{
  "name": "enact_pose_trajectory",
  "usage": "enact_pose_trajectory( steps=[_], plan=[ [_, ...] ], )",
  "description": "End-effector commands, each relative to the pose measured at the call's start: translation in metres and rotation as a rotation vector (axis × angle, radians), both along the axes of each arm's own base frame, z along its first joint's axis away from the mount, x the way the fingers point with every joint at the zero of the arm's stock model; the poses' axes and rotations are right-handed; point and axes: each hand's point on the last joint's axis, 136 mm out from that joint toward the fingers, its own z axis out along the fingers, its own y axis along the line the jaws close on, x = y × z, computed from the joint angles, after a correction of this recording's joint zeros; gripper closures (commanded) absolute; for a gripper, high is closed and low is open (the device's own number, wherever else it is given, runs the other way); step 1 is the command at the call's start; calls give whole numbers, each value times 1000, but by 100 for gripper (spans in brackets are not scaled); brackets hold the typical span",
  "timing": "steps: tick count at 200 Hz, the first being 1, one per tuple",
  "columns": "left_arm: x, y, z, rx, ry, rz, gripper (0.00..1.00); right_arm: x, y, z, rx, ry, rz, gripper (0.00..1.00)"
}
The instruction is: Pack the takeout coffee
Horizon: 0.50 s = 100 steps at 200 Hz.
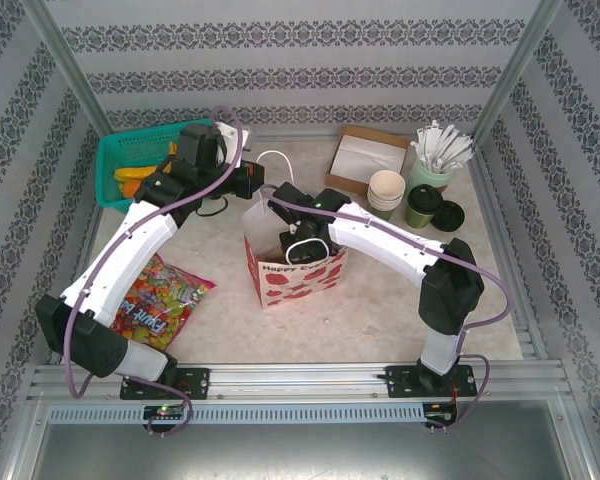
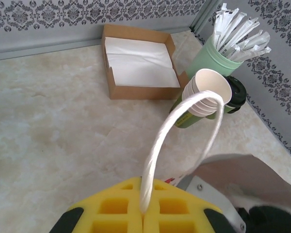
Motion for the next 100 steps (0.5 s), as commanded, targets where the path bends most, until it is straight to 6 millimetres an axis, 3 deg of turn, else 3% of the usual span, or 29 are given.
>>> enact_pose_trajectory(
  steps=[1,61,100],
  plan=[
    [0,-7,8,-51,33,-15,100,-7,-14,-2,-59,3,-8,82],
    [-13,0,4,-74,79,18,100,2,-11,-14,-66,1,-65,81],
    [-12,5,1,-49,90,40,100,5,-9,-25,-84,12,-60,79]
  ],
)
